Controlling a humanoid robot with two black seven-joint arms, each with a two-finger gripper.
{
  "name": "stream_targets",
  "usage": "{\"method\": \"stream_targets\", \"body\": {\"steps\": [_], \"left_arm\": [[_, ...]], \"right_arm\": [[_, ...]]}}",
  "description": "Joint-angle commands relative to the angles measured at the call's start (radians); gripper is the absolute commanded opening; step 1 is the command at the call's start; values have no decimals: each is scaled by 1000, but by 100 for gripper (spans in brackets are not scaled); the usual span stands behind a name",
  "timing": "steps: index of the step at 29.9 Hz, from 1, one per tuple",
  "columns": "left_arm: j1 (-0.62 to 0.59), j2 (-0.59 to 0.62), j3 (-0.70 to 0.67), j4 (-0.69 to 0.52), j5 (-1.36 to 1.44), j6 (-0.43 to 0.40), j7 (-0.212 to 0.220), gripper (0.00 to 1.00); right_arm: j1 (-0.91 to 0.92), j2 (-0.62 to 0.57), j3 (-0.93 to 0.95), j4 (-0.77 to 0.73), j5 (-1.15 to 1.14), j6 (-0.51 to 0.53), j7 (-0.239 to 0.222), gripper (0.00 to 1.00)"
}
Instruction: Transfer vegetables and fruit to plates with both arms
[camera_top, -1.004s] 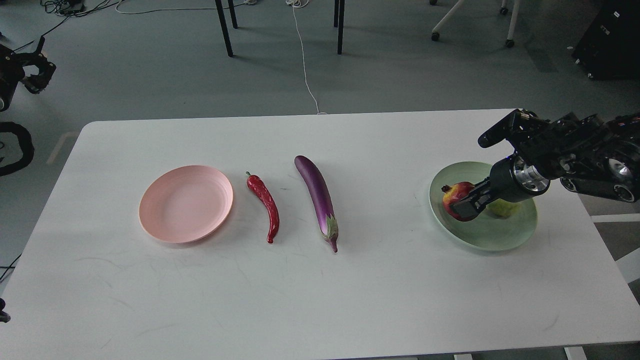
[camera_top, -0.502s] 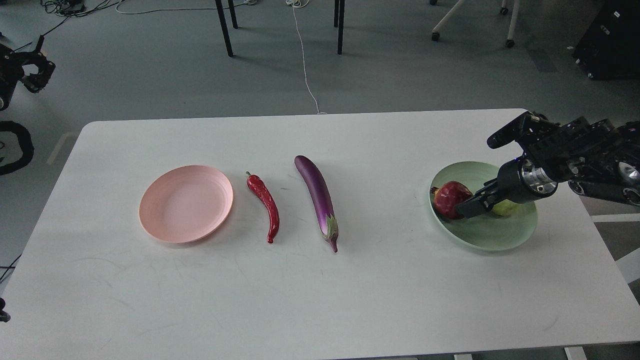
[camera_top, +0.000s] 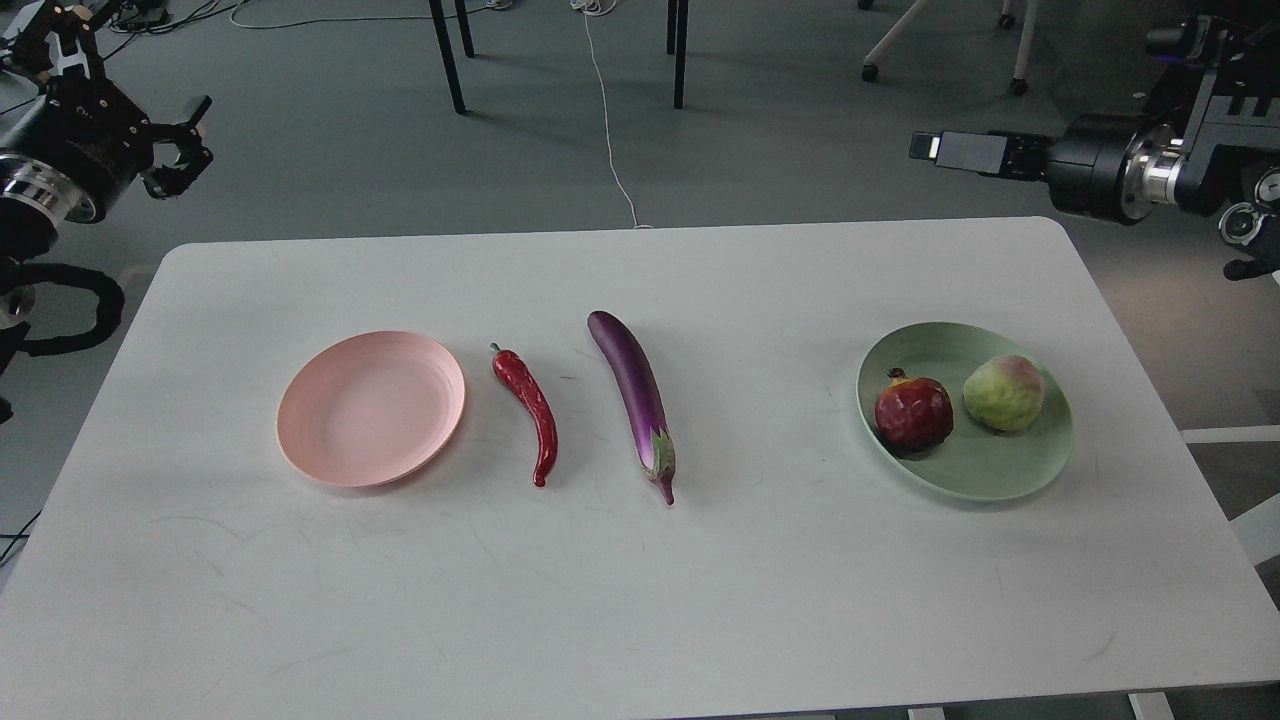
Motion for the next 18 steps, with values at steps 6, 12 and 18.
{"method": "stream_targets", "body": {"steps": [6,12,18], "left_arm": [[-87,8,1,-336,508,0,-1,98],[-93,-35,27,-475,950,0,5,98],[-93,-167,39,-493,1401,0,6,98]], "right_arm": [[-278,-30,387,-1,323,4,0,97],[-380,-103,404,3,665,127,0,98],[-494,-163,407,2,939,297,6,98]]}}
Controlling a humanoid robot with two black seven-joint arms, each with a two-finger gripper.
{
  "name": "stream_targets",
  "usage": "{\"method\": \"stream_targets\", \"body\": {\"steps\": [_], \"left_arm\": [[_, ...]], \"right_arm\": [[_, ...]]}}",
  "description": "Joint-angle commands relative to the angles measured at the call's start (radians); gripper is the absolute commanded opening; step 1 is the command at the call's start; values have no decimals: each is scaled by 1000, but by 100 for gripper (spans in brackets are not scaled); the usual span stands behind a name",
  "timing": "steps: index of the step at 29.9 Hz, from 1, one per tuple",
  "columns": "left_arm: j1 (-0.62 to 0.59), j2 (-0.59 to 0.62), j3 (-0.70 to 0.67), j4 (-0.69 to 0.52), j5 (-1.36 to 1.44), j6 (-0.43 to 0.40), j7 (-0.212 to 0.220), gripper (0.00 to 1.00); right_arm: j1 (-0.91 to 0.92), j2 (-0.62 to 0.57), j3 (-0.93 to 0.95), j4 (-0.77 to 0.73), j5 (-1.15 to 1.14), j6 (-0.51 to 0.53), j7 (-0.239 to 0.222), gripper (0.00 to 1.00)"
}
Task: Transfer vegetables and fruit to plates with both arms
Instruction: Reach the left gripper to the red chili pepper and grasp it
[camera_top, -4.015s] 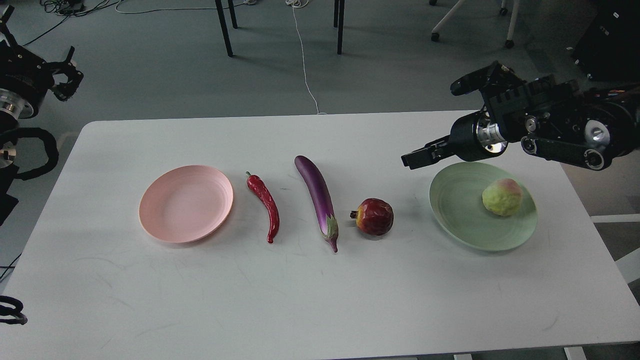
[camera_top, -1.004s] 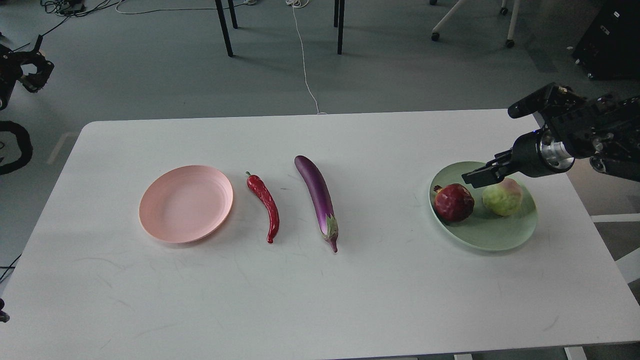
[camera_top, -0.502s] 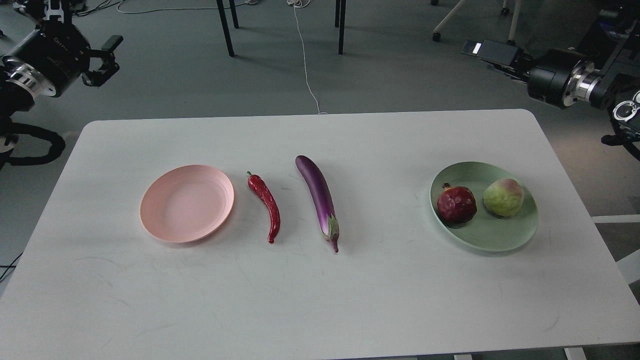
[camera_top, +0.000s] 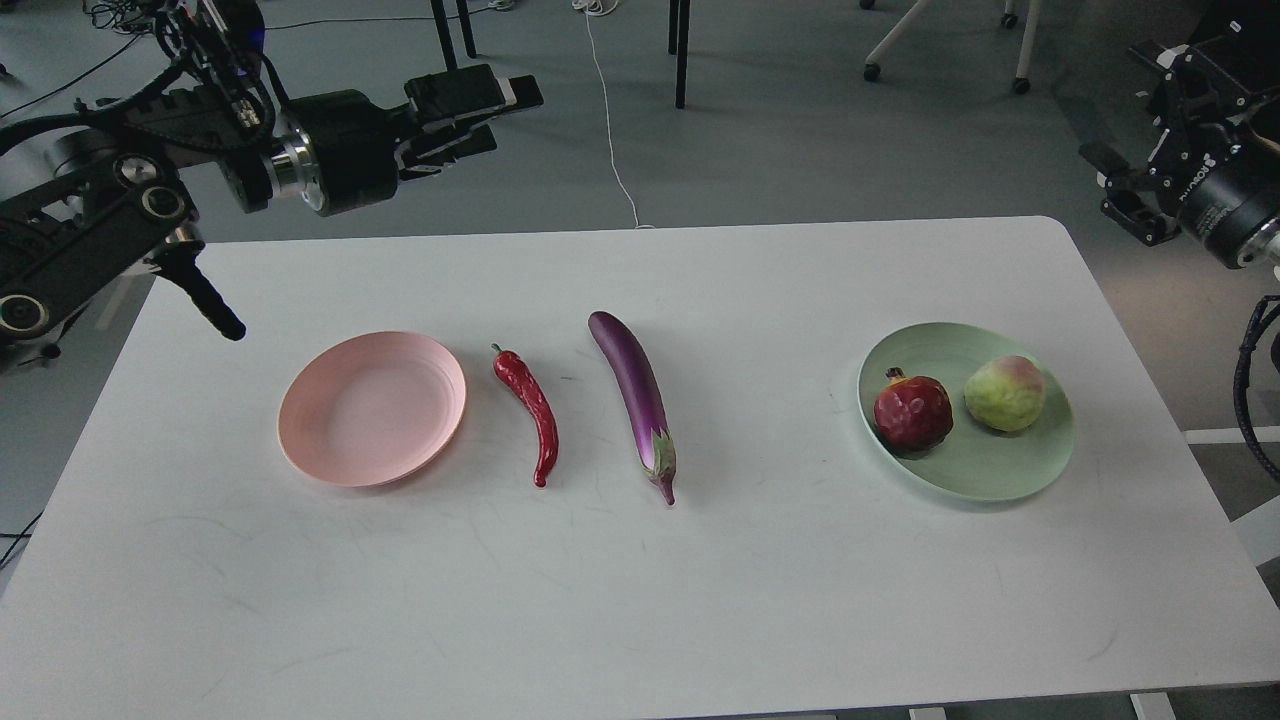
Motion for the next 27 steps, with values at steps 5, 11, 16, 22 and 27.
{"method": "stream_targets", "body": {"steps": [5,11,16,22,27], "left_arm": [[-18,-130,81,-2,481,0,-1,98],[-9,-216,227,1,517,0,8,98],[-3,-205,336,11,506,0,32,98],[22,-190,391,10,506,0,68,97],[23,-201,391,45,500,0,202,95]], "right_arm": [[-144,-14,3,3,169,84,17,98],[-156,-14,3,8,169,84,31,98],[-156,-14,11,13,169,84,31,98],[-156,-14,17,39,169,84,31,98],[-155,-14,17,57,169,84,31,98]]}}
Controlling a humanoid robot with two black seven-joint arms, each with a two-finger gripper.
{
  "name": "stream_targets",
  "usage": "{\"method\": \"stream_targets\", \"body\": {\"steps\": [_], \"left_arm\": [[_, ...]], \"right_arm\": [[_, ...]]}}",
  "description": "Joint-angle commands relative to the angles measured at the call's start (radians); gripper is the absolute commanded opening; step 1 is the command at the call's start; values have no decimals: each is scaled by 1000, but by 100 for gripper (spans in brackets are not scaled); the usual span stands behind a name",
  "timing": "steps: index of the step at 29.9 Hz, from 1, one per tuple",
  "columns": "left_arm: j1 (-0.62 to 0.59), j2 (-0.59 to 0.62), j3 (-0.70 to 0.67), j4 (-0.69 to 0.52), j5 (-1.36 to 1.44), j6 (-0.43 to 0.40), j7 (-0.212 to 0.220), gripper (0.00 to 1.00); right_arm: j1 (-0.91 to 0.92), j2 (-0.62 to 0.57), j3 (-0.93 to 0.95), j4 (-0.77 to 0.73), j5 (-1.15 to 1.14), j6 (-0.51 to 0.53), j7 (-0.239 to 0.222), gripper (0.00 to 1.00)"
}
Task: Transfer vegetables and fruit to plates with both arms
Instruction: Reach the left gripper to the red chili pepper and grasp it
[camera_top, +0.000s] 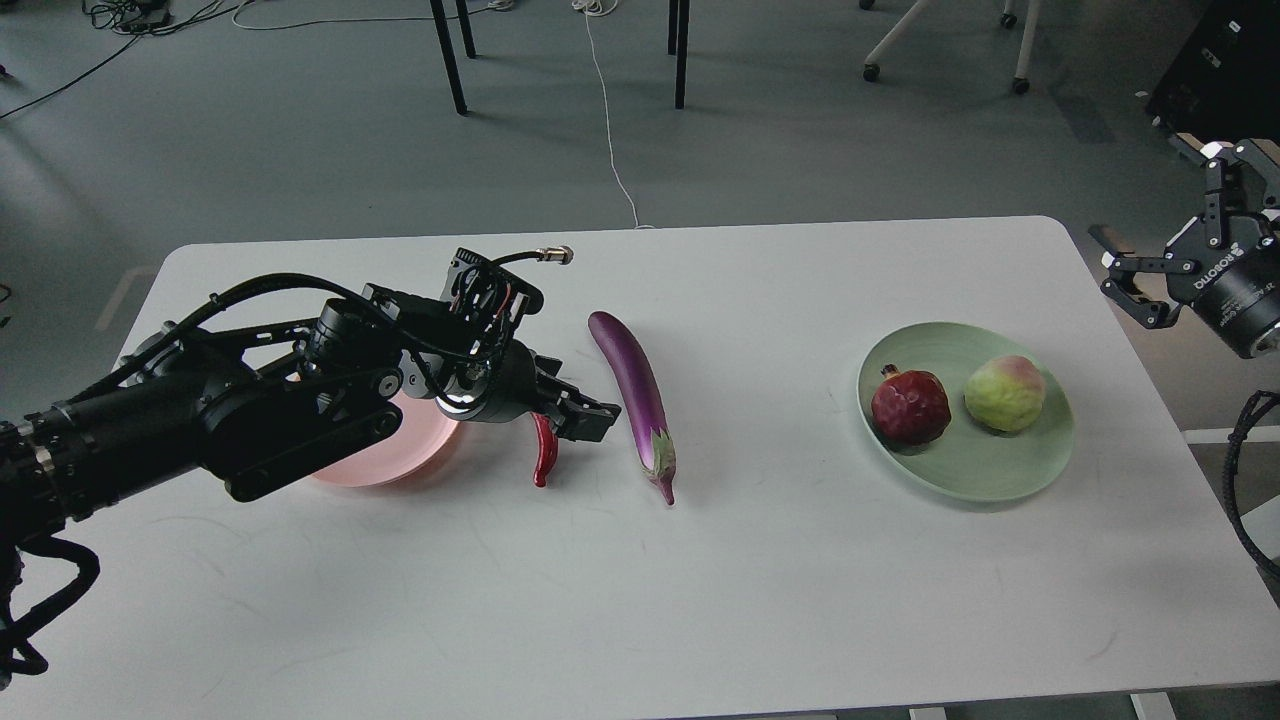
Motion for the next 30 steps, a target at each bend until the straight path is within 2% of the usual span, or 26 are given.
{"method": "stream_targets", "body": {"steps": [1,9,24,30], "left_arm": [[1,-10,1,46,-7,0,94,95],[45,-12,1,69,-4,0,114,95],[82,-13,1,67,1,0,112,95],[90,-41,4,69,7,0,104,88]], "right_arm": [[1,-1,0,20,-2,0,0,98],[1,-14,18,44,-2,0,0,98],[0,-6,23,63,-3,-3,-5,98],[0,-4,23,66,-3,-10,-6,98]]}}
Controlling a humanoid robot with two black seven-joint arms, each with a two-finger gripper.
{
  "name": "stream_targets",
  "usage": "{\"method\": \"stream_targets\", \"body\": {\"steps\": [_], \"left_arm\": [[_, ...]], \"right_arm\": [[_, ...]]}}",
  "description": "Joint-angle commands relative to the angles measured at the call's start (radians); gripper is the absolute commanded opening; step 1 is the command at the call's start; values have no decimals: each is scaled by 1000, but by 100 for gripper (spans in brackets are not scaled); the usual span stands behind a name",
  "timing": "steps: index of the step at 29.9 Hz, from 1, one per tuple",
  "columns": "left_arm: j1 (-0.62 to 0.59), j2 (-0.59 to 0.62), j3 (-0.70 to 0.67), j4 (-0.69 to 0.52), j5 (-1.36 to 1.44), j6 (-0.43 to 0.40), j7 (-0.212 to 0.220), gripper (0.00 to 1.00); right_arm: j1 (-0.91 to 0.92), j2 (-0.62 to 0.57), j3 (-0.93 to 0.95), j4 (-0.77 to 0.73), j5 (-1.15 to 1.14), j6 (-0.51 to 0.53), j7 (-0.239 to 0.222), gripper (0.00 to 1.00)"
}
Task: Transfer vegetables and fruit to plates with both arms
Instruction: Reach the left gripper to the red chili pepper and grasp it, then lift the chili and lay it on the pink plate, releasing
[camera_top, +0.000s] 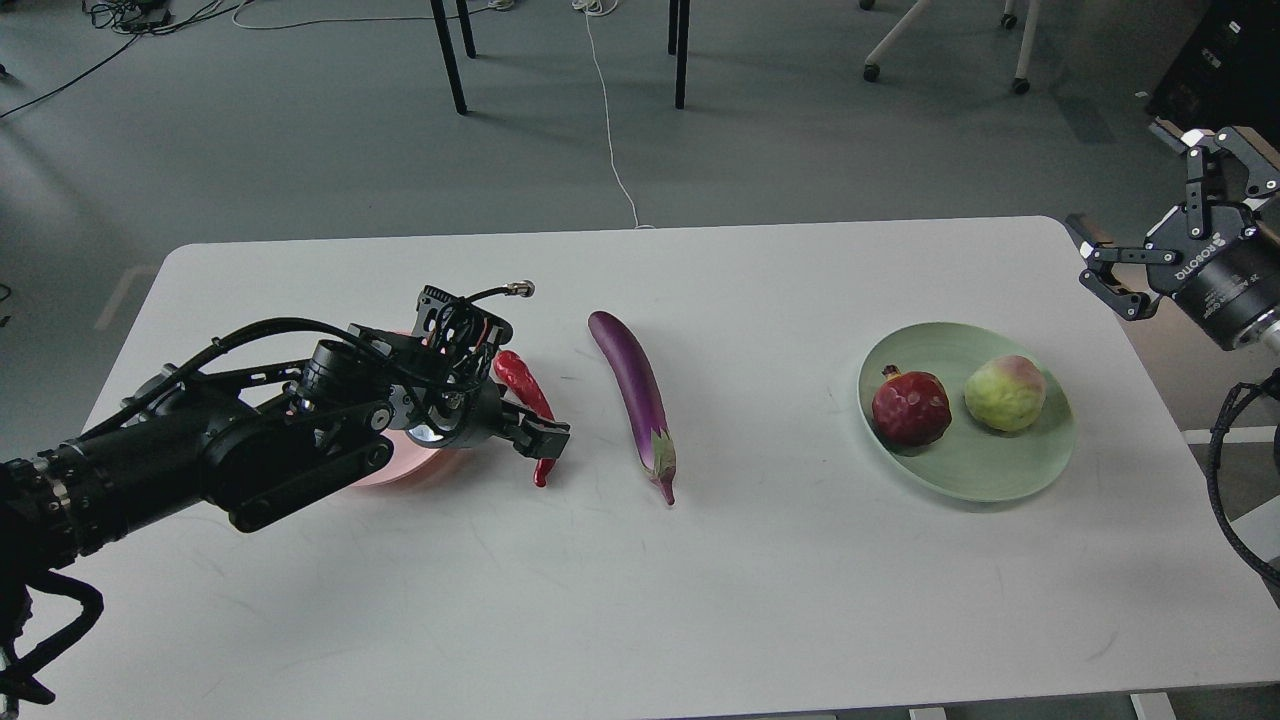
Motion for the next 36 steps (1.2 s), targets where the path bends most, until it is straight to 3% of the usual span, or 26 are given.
{"method": "stream_targets", "body": {"steps": [1,7,12,18,26,31,36], "left_arm": [[3,-12,2,1,5,0,-5,86],[9,-13,4,4,10,0,-8,72],[5,-13,2,4,8,0,-3,41],[1,-6,2,-2,3,0,-3,21],[-47,59,-7,-68,-3,0,-2,18],[-135,226,-15,-218,-15,0,-15,19],[-134,440,-1,-318,-24,0,-51,20]], "right_arm": [[0,0,-1,2,0,-3,-3,98],[0,-3,-1,2,0,-7,-6,98],[0,-4,-1,2,0,-7,-6,98],[0,-6,-1,1,0,-7,-6,98],[1,-9,-1,-1,-2,-6,-6,98],[4,-9,-2,-1,-6,-6,-6,98],[12,-9,-2,-1,-6,-6,-6,98]]}}
